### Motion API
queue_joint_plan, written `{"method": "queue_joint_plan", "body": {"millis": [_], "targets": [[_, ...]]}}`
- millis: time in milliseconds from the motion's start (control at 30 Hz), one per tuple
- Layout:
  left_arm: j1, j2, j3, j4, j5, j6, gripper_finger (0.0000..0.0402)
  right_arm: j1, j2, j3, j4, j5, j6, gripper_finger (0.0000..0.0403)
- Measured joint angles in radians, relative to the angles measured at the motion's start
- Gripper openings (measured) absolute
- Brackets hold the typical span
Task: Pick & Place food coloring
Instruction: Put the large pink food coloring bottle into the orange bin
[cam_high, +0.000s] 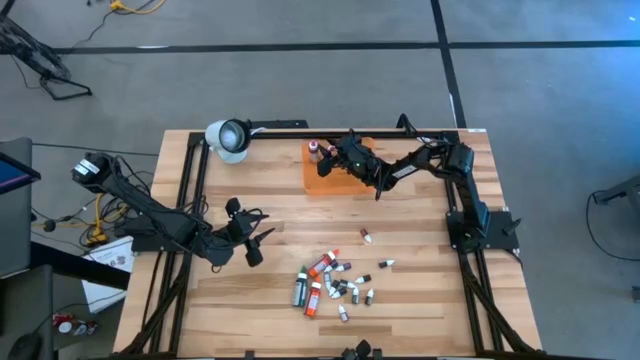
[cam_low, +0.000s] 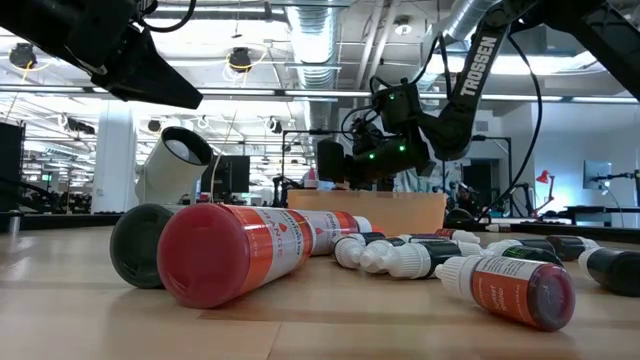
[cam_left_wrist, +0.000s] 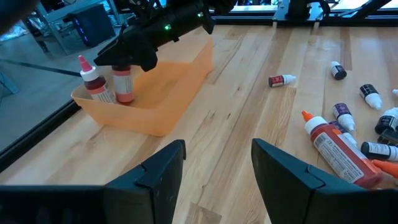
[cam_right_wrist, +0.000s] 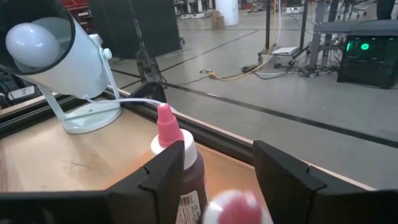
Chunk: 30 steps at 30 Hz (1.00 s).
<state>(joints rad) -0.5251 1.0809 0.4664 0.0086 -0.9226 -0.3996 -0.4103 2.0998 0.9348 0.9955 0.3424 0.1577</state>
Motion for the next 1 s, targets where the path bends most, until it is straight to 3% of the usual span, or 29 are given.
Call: {"method": "queue_joint_plan", "body": {"millis": [1000], "targets": [[0.0,0.0,0.0,0.001,0.02,-0.006,0.0185,-0.002,-0.001,0.0,0.037,0.0,-0.068,0.0189]]}}
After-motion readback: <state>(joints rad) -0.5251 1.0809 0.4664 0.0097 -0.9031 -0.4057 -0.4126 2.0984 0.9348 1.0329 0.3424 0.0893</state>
